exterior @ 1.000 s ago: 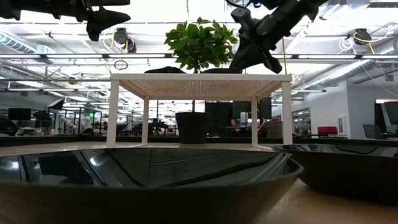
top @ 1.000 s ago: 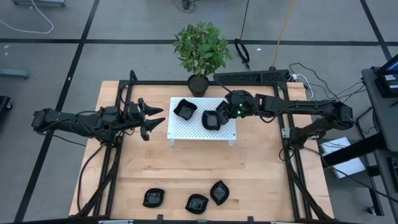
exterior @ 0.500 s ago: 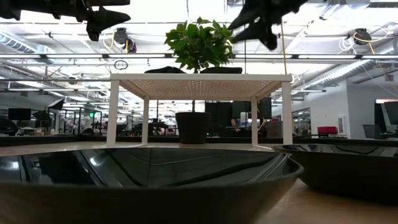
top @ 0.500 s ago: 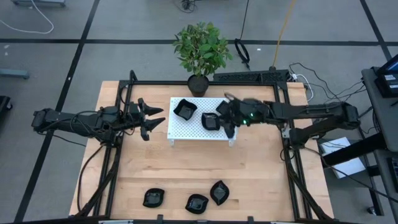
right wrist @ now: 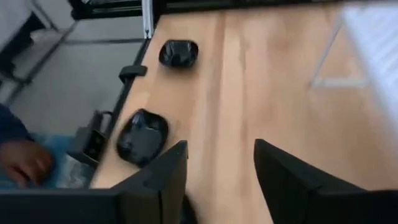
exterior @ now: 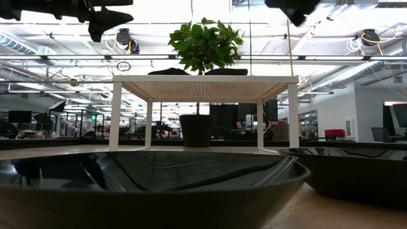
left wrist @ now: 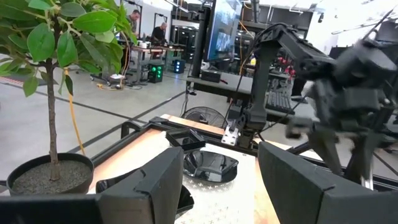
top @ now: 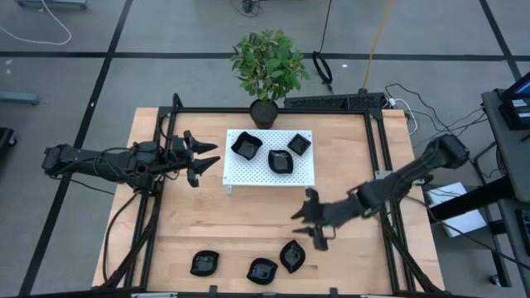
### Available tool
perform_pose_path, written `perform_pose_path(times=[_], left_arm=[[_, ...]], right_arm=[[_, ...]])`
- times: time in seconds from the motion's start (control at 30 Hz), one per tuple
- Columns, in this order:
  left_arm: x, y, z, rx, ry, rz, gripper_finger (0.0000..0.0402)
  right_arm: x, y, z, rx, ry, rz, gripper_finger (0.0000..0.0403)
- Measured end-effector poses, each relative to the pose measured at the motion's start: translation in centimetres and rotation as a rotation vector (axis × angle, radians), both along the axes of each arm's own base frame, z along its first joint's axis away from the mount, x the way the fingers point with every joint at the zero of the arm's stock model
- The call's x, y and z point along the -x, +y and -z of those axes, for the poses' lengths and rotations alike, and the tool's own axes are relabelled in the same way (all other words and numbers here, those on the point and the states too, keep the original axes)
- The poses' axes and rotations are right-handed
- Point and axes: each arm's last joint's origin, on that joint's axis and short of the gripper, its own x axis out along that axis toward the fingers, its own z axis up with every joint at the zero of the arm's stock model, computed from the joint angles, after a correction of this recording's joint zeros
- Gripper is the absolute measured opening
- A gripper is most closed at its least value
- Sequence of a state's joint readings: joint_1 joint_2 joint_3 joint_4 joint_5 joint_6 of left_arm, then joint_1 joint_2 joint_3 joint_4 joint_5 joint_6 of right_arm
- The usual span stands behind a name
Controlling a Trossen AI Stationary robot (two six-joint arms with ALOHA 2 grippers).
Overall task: Pick & Place Mini shaped plates
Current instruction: Stack the black leaf-shaped plate on top of the black leaf-shaped plate on the shelf
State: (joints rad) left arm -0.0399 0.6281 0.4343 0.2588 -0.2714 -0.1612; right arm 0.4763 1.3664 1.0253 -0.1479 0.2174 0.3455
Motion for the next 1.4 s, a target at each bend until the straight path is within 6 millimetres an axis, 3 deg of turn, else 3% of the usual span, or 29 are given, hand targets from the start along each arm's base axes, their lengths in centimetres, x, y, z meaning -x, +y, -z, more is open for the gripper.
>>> perform_pose_path(times=[0.1, 0.3, 0.57, 0.8, 1.07, 1.4], left_arm=[[0.0, 0.0, 0.0, 0.000, 0.000, 0.000, 0.0212], [0.0, 0.0, 0.0, 0.000, 0.001, 0.000, 0.0212], [0.0, 0.0, 0.0, 0.000, 0.000, 0.000, 0.0212], [0.0, 0.0, 0.0, 0.000, 0.001, 0.000, 0.0212], [0.0, 0.0, 0.0, 0.000, 0.001, 0.000, 0.0212], [0.0, 0.0, 0.0, 0.000, 0.000, 0.000, 0.0212]], right_arm=[[-0.5, 2.0, 1.3, -0.082, 0.099, 0.056, 0.0191], [-0.3, 6.6, 5.9, 0.012, 0.383, 0.070, 0.0188], [-1.3, 7.1, 10.7, -0.113, 0.558, 0.300, 0.0183], [-2.4, 6.6, 11.8, -0.222, 0.637, 0.297, 0.0183], [-2.0, 7.2, 11.9, -0.244, 0.656, 0.289, 0.0176], [-2.0, 6.9, 12.0, -0.213, 0.665, 0.284, 0.0083]])
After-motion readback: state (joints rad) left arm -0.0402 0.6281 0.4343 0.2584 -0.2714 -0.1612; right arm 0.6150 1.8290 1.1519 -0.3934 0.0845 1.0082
